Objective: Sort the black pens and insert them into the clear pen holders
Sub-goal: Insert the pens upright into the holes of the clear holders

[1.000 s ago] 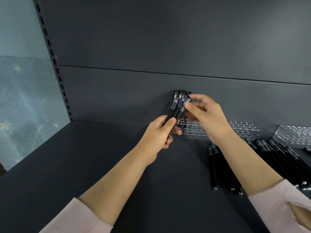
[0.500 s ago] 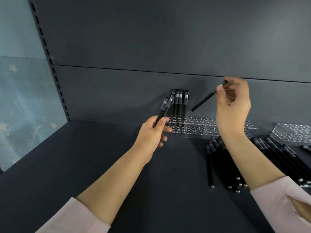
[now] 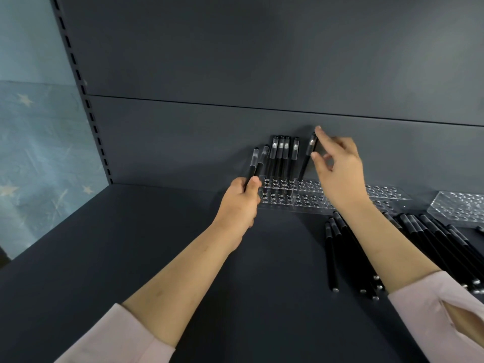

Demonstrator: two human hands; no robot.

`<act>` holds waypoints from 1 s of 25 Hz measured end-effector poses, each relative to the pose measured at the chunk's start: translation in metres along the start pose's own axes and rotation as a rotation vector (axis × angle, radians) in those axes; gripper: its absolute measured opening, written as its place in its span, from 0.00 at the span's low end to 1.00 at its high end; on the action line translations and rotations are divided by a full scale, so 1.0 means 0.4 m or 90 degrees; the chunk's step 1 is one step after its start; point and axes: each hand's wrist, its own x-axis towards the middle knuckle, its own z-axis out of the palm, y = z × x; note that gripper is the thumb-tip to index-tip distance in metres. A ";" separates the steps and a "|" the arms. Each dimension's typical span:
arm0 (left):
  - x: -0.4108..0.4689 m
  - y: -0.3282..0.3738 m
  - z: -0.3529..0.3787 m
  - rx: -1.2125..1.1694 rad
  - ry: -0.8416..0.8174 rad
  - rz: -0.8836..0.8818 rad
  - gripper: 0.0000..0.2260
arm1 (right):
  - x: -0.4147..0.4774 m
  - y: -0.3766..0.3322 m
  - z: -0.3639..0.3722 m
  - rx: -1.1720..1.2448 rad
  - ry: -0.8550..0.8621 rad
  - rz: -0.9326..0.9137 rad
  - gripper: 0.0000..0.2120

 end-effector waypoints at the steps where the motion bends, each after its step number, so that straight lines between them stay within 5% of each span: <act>1: 0.001 0.001 0.002 0.010 -0.001 -0.004 0.11 | -0.001 0.007 0.006 -0.034 -0.026 -0.014 0.21; 6: -0.005 0.001 0.008 0.005 -0.047 0.026 0.10 | -0.006 0.019 0.015 -0.089 -0.082 -0.032 0.24; 11: -0.009 -0.001 0.006 -0.006 -0.067 0.045 0.10 | -0.020 -0.005 0.000 -0.023 -0.016 -0.048 0.21; 15: -0.014 -0.001 0.006 0.027 -0.095 0.076 0.10 | -0.032 -0.054 0.001 0.123 -0.093 0.061 0.09; 19: -0.020 -0.003 0.010 0.026 -0.118 0.078 0.10 | -0.034 -0.068 0.002 0.293 -0.117 0.171 0.10; 25: -0.019 -0.006 0.011 0.027 -0.124 0.080 0.11 | -0.031 -0.059 -0.002 0.313 -0.087 0.222 0.08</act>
